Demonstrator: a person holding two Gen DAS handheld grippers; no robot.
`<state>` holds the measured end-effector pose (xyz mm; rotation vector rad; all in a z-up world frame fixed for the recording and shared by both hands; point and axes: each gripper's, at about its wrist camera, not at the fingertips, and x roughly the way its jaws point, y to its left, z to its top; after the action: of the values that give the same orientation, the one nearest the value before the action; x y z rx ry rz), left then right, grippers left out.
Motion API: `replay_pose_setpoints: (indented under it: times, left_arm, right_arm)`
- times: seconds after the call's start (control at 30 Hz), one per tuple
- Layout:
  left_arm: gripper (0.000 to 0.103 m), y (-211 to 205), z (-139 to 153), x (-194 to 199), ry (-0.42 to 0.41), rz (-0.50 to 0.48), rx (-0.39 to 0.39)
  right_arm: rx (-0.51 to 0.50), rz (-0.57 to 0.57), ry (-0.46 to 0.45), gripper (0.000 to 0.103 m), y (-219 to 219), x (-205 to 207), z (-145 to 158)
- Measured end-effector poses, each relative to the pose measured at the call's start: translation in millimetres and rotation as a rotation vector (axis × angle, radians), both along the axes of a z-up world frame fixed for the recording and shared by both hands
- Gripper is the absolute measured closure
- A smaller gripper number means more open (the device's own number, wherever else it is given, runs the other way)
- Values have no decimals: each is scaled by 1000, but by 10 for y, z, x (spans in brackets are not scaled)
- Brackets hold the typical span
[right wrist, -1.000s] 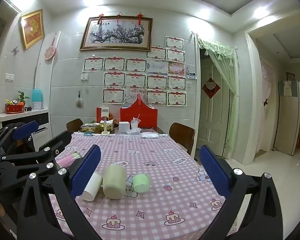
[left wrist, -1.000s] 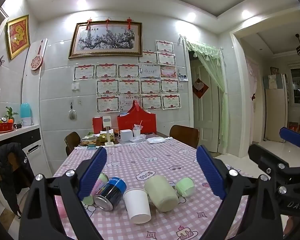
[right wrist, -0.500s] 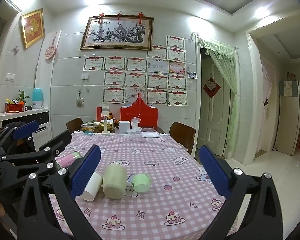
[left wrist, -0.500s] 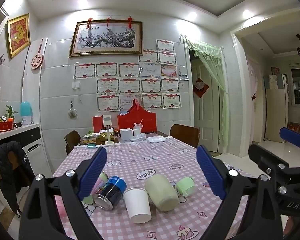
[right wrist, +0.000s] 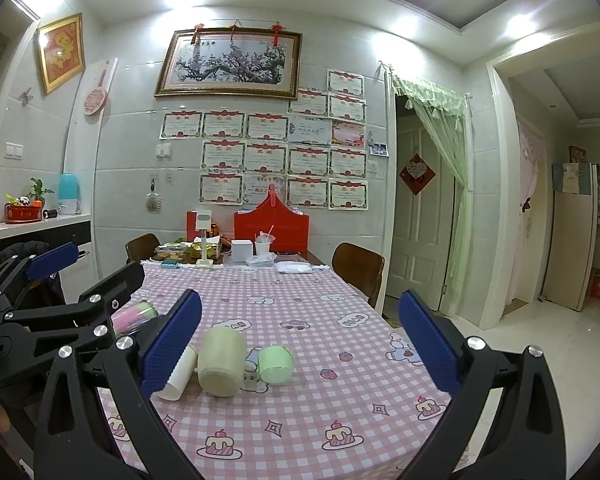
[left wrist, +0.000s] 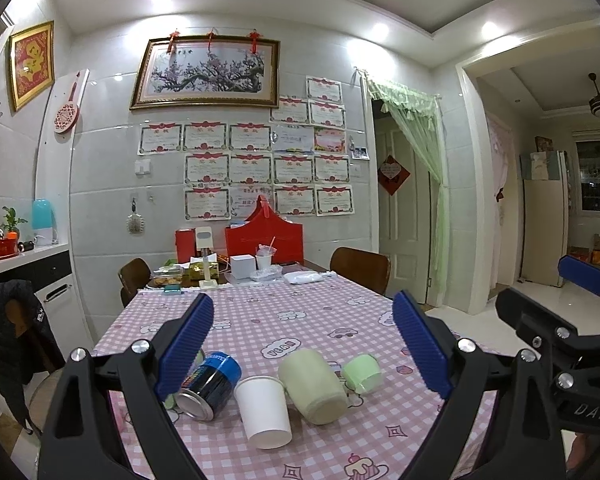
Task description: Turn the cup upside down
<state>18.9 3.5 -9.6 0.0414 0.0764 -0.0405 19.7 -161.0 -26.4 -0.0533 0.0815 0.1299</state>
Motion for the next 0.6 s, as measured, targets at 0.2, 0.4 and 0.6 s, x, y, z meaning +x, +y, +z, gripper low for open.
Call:
replay_pose_setpoints:
  times: [0.2,0.4,0.6]
  left_arm:
    - [14,-6,-48,70,3,-25,0]
    - [14,1,-100,136,14,-27,2]
    - [14,15,-113,201,23,-29,-2]
  right_arm:
    - [-5,-15,7,8,-7,23,-18]
    - [-12,-25,19,8,15,62,-28]
    - [-23,-29,29,8,50,91,-33]
